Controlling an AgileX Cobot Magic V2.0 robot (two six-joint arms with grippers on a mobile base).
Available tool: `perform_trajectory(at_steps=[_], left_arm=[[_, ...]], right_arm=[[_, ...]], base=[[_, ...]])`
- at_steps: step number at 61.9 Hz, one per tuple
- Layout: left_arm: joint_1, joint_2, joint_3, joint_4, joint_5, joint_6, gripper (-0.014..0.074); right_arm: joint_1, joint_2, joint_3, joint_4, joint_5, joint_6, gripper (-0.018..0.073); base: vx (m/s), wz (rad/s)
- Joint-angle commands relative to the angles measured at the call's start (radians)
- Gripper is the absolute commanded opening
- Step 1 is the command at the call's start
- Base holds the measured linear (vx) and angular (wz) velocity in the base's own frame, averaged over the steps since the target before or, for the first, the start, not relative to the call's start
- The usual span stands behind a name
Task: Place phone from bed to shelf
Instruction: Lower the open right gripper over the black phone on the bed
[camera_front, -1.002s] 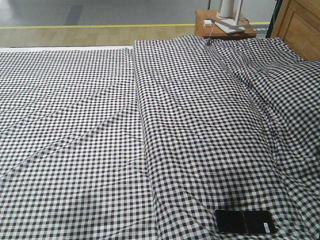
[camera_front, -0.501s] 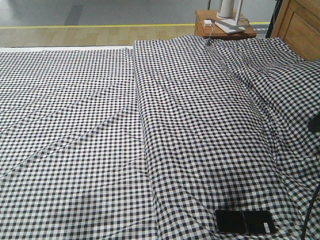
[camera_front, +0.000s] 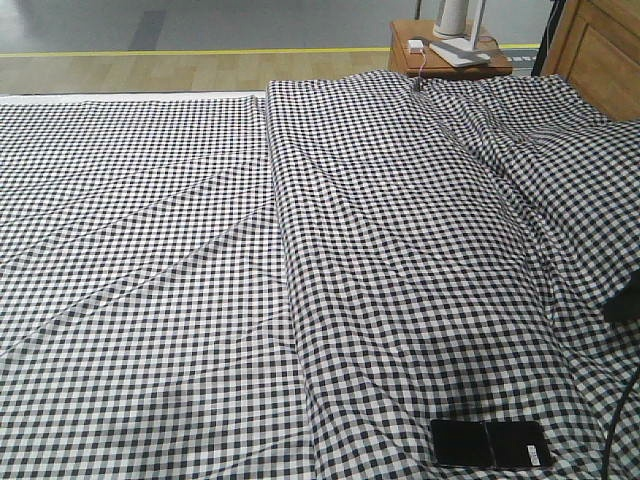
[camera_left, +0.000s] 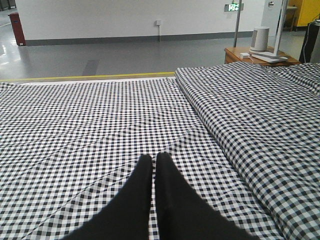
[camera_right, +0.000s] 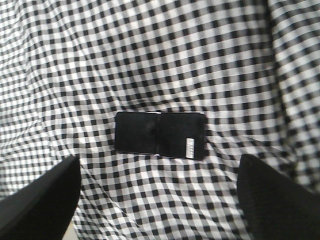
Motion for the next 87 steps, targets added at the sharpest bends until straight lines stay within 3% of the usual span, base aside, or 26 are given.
perform_trajectory(at_steps=[1, 41, 65, 87], left_arm=[[-0.003, -0.006, 0.001, -0.006, -0.075, -0.004, 0.0001], [-0.003, -0.006, 0.001, -0.006, -0.075, -0.004, 0.0001], [-0.003, -0.006, 0.001, -0.006, -0.075, -0.004, 0.0001], [-0.003, -0.006, 0.001, -0.006, -0.075, -0.004, 0.0001]], right_arm=[[-0.014, 0.019, -0.027, 0.101, 0.020, -0.102, 0.0594], [-0.014, 0.372, -0.027, 0.211, 0.016, -0.380, 0.0594], [-0.014, 0.523, -0.030, 0.218, -0.051, -0.466, 0.0594], [-0.014, 0.649, -0.145, 0.250, -0.044, -0.469, 0.0594]], base=[[0.00, 0.00], [0.00, 0.00], [0.00, 0.00], [0.00, 0.00]])
